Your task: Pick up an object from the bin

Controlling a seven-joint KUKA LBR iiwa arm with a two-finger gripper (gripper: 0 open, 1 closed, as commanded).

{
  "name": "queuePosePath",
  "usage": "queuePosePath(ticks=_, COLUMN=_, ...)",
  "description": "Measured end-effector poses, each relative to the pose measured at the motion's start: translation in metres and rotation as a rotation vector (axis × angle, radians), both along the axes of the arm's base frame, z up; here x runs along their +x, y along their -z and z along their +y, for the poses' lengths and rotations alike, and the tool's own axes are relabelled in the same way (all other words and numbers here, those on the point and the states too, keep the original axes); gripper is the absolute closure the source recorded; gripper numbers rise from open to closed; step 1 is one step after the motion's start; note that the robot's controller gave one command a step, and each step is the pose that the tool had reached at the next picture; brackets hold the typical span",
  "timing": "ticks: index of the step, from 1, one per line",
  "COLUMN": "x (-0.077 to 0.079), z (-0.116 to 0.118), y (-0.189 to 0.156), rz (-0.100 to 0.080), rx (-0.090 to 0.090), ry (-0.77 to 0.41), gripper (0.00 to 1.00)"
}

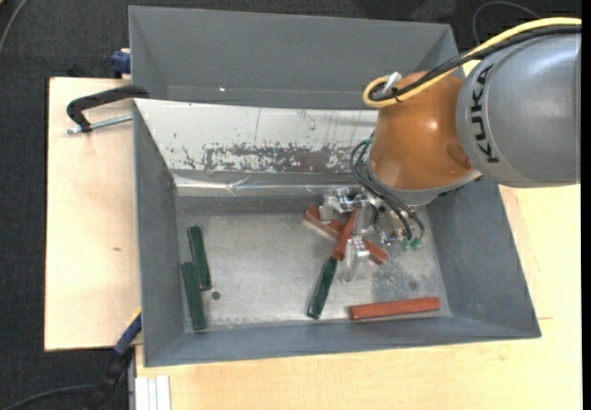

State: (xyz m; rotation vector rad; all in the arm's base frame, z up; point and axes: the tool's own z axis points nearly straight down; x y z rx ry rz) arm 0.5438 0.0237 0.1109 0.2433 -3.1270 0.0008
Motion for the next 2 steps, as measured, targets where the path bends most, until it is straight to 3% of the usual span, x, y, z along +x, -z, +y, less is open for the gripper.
queuePosePath(ticks=1, x=-0.0372, z=-0.0145, y=0.0409, rz=-0.006, rx=0.003, ry=-0.27, gripper=0.0)
queuePosePath(ticks=2, x=-0.0366, z=-0.0143, y=0.0401, rz=-0.007, rx=0.003, ry=-0.27, gripper=1.0)
